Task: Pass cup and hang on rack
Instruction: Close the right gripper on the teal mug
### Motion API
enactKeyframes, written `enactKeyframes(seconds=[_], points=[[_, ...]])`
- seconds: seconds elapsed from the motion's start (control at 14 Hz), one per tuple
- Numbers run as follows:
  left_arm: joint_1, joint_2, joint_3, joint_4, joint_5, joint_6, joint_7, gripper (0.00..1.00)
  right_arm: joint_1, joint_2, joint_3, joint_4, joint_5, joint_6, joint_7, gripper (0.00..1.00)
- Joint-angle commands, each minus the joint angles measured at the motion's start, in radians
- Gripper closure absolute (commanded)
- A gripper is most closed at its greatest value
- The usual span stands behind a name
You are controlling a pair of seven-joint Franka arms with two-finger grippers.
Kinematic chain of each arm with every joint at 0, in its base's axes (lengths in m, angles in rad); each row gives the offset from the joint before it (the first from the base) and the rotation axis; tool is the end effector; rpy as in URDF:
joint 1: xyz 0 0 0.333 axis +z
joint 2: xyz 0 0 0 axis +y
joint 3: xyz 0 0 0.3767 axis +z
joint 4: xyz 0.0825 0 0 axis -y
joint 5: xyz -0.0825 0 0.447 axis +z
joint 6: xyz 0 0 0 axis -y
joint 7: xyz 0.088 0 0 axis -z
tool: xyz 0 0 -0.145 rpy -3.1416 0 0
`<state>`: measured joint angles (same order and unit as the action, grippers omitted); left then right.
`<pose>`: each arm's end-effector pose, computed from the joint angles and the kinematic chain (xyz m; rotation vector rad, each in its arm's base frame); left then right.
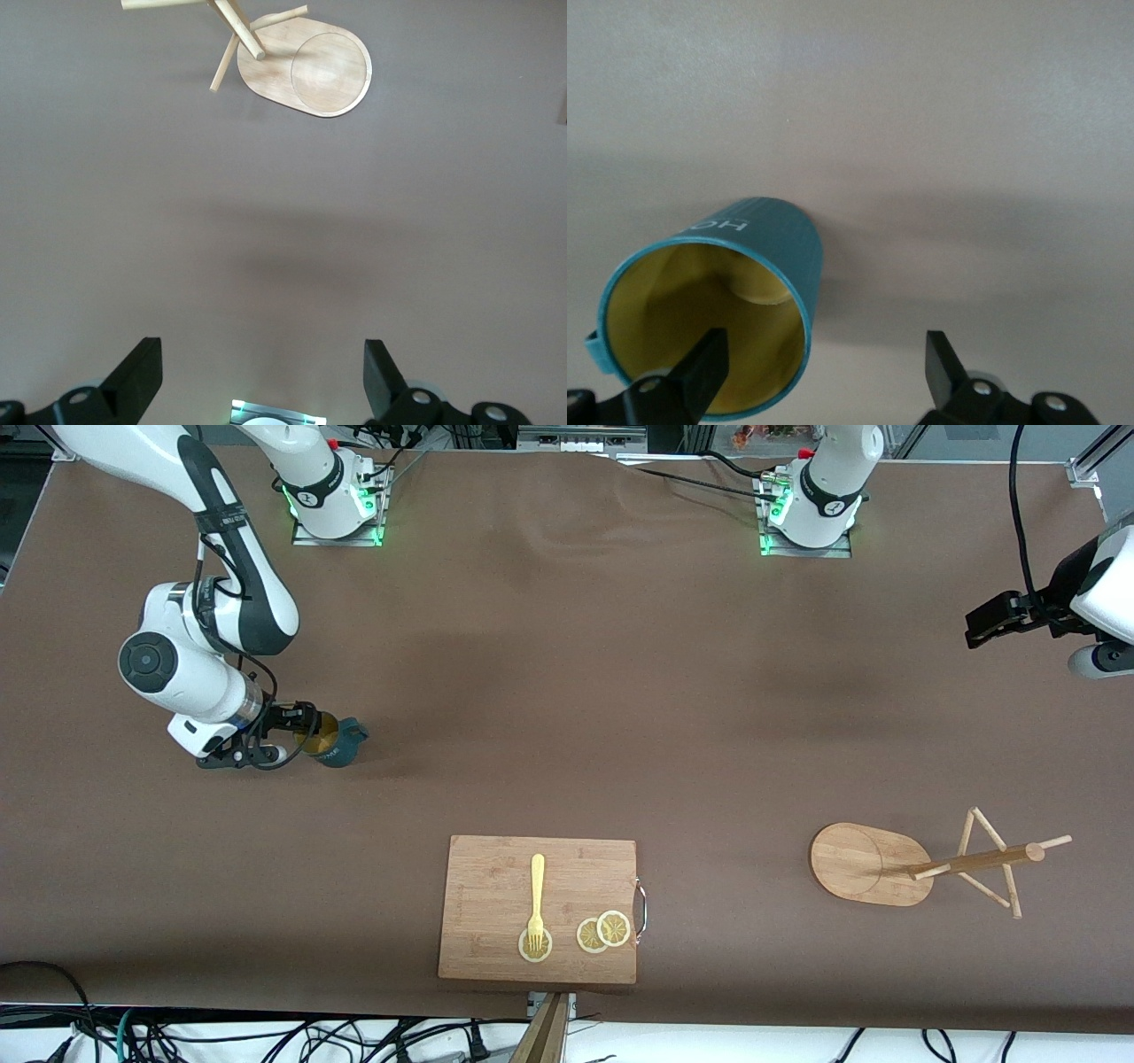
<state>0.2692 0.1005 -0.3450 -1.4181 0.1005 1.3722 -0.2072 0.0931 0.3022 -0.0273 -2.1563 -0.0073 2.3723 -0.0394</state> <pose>0.6262 -0.0196 0.6527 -3.0424 -0.2187 0.1986 0.6109 0.0398 0.2215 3.1197 0.1742 -0.1343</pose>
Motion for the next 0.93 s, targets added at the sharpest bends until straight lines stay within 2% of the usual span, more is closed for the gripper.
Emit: enactKeyframes(seconds=[0.0, 0.07, 0.14, 0.21, 0.64, 0.71, 0.85], points=[[-0.001, 0.016, -0.002, 0.033, -0.009, -0.022, 0.005, 0.0, 0.002, -0.014, -0.002, -0.036, 0.009, 0.054, 0.006, 0.6], [0.002, 0.016, -0.002, 0.033, -0.009, -0.022, 0.005, 0.0, 0.002, -0.012, -0.002, -0.036, 0.009, 0.056, -0.005, 0.78], [0.004, 0.016, 0.0, 0.033, -0.008, -0.022, 0.005, 0.0, 0.002, -0.014, -0.002, -0.034, 0.009, 0.056, -0.007, 0.92], [0.005, 0.016, 0.001, 0.034, -0.008, -0.022, 0.005, 0.0, 0.002, -0.014, 0.0, -0.034, 0.009, 0.056, -0.007, 0.99], [0.01, 0.018, 0.005, 0.024, -0.012, -0.024, 0.005, 0.0, 0.008, -0.023, 0.012, 0.006, 0.01, 0.041, 0.0, 1.0], [0.007, 0.018, 0.003, 0.021, -0.009, -0.024, 0.002, 0.0, 0.01, -0.028, 0.036, 0.027, 0.012, 0.015, 0.006, 1.0], [0.004, 0.019, 0.003, 0.019, -0.004, -0.027, 0.0, 0.0, 0.014, -0.02, 0.101, 0.108, 0.01, -0.092, 0.158, 1.0]])
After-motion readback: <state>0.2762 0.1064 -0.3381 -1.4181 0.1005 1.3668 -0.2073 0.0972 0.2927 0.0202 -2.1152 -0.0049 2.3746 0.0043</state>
